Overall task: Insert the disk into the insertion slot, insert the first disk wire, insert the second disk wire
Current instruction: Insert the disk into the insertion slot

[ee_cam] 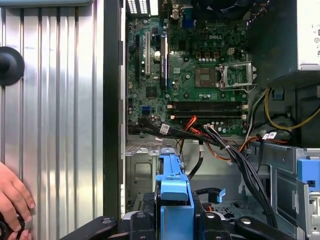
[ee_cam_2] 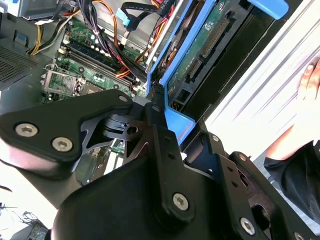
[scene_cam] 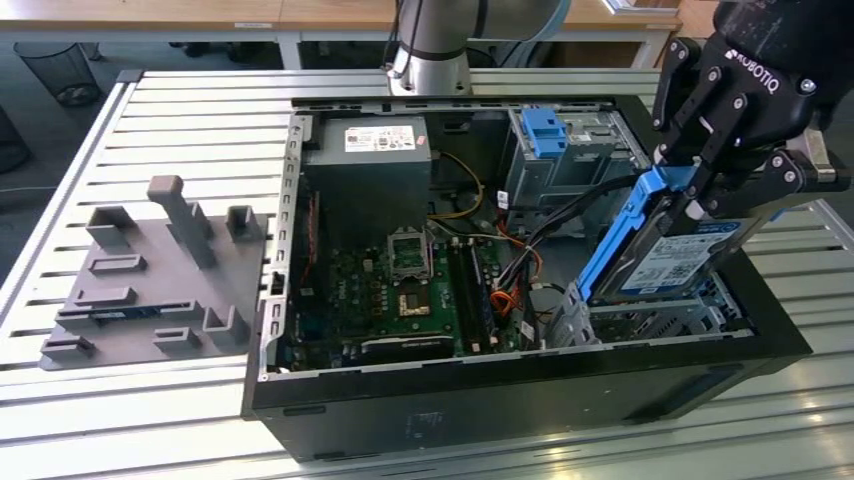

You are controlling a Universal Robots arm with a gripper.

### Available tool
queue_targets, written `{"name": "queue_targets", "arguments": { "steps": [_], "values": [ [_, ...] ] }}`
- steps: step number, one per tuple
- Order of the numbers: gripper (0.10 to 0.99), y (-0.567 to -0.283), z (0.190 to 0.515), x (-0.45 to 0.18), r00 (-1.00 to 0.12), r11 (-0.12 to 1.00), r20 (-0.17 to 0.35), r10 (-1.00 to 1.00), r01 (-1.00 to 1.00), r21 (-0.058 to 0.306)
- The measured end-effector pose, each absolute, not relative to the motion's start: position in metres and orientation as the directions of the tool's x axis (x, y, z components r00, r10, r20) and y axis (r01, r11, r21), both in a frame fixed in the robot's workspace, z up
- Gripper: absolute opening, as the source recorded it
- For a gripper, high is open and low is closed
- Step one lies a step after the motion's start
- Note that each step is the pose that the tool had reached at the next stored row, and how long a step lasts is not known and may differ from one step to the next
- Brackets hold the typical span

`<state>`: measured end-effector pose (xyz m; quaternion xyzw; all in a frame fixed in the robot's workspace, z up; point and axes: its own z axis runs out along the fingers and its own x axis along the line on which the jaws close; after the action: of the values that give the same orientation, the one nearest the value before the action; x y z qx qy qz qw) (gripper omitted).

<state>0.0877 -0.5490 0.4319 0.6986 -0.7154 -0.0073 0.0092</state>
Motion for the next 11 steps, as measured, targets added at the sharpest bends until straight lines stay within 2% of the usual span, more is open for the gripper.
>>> {"name": "queue_targets", "arguments": {
  "steps": [11],
  "values": [
    [0.365,-0.549,0.4269,0.0877,-0.024,0.024,0.003,-1.0,-0.999,0.023]
  ]
}}
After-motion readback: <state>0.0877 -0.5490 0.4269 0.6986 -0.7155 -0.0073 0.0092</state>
